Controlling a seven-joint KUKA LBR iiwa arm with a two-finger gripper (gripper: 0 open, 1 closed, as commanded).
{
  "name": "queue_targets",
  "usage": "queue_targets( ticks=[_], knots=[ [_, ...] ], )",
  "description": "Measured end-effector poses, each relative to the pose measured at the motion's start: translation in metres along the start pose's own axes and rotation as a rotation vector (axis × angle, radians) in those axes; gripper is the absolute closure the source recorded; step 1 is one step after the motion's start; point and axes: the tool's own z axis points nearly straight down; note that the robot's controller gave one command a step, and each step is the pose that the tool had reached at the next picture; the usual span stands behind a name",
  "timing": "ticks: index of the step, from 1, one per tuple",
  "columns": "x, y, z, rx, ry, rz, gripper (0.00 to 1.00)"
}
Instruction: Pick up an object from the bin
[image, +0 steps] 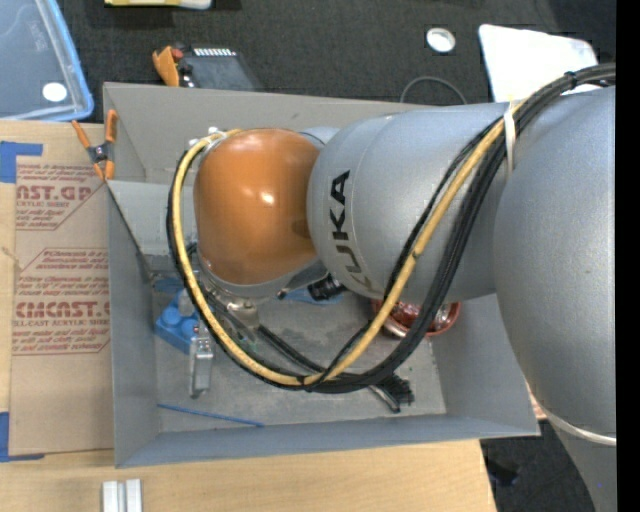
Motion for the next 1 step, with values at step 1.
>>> queue_targets(
  ticks=[1],
  knots=[
    [-0.0021, -0.0011, -0.0034, -0.002, -0.006, 0.002, 0.00]
  ],
)
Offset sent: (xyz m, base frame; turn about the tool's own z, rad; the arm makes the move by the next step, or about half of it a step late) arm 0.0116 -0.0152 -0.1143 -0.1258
